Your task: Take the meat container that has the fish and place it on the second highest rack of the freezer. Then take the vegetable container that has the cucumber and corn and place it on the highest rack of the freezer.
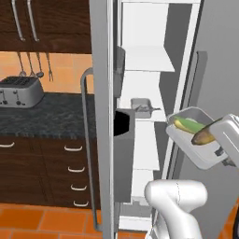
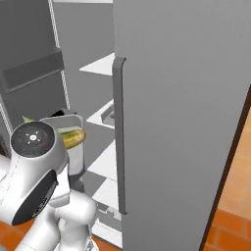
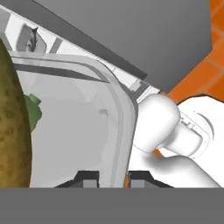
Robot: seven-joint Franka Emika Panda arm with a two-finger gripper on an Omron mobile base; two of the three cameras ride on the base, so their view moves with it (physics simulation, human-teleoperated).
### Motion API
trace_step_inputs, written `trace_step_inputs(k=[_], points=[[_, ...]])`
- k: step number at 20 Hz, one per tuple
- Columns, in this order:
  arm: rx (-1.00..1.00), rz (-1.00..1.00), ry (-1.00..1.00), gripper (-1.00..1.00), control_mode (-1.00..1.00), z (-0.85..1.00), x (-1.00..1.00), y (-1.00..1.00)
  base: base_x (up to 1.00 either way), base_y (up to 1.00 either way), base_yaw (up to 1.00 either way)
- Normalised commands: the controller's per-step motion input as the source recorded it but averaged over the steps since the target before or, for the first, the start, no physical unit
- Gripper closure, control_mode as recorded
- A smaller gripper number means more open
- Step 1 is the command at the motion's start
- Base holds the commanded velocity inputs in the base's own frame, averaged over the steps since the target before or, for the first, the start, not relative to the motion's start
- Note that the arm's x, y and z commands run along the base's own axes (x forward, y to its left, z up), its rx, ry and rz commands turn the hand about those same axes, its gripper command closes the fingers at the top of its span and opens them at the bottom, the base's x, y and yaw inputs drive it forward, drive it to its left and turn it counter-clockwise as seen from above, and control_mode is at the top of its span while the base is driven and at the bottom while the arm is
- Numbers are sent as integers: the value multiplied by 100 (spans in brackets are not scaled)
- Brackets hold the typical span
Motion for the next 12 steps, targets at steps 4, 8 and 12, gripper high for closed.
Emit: trace_step_inputs(k=[4,8,12], points=[[0,0,0,100,100,0,0,0,54,2,0],[0,0,0,100,100,0,0,0,76,46,0],[0,0,0,100,100,0,0,0,4,46,0]])
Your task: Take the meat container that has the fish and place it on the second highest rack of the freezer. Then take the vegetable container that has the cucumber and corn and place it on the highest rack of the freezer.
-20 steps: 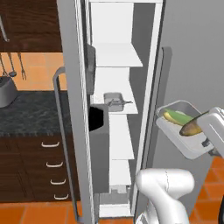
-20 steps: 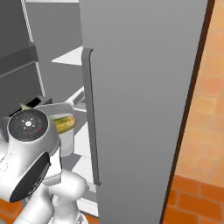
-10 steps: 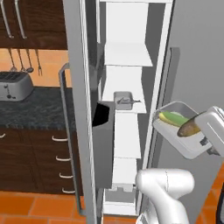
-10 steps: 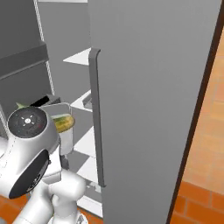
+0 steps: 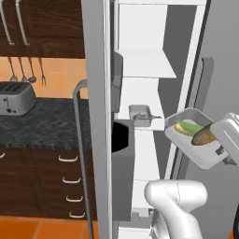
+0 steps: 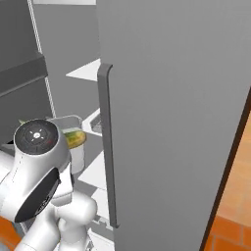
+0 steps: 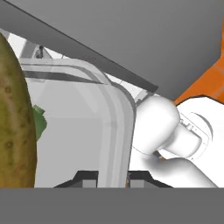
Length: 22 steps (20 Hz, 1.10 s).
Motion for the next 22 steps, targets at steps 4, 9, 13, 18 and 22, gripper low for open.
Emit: trace_step_inputs(k=[4,9,13,18,22], points=[[0,0,0,100,100,0,0,0,-3,17,0],[0,0,0,100,100,0,0,0,-6,13,21],[0,0,0,100,100,0,0,0,0,24,26],[0,0,0,100,100,0,0,0,-1,21,29],[0,0,0,100,100,0,0,0,-10,6,25]])
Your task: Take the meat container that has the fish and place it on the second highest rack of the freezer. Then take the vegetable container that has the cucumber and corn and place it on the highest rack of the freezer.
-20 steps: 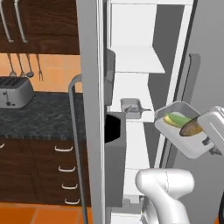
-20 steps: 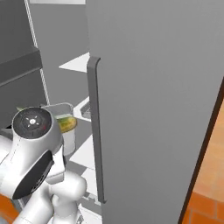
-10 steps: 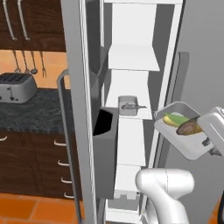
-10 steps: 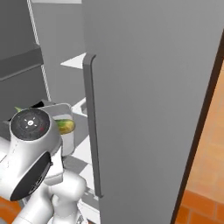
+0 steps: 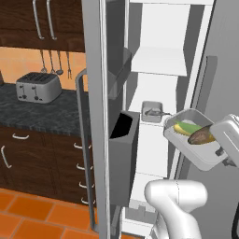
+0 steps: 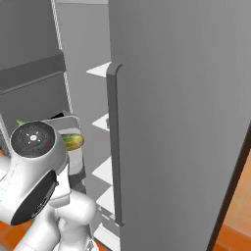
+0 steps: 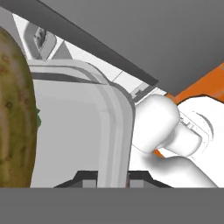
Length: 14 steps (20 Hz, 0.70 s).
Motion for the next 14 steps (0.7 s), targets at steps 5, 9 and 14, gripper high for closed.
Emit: trace_step_inputs(k=[5,9,14], points=[[0,1,-13,100,-100,38,-12,11,-1,2,3],[1,-16,-6,100,-100,45,0,26,0,0,0],[19,-31,-1,100,-100,29,-3,24,0,0,0]])
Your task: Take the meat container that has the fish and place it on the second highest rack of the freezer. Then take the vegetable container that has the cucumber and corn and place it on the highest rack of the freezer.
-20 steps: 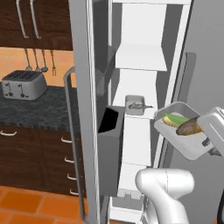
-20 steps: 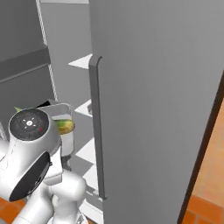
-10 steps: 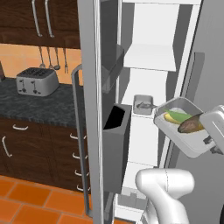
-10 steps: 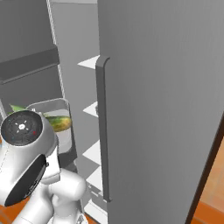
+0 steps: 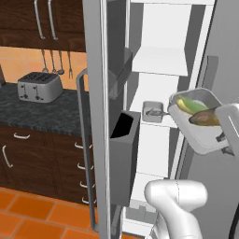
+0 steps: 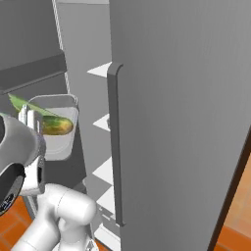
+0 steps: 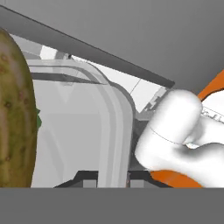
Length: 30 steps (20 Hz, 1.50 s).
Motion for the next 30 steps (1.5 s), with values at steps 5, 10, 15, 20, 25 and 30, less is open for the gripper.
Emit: trace_step_inputs(k=[5,10,15,20,25,30], points=[[19,-40,-1,100,-100,23,5,52,0,0,0],[2,-34,-9,100,-100,13,30,56,0,0,0],[0,-5,-1,100,-100,15,53,0,0,0,0],[0,-3,0,100,-100,26,75,0,0,0,0],[0,-8,1,100,-100,35,69,-6,0,0,0],[0,-7,0,100,-100,23,61,-15,0,0,0]])
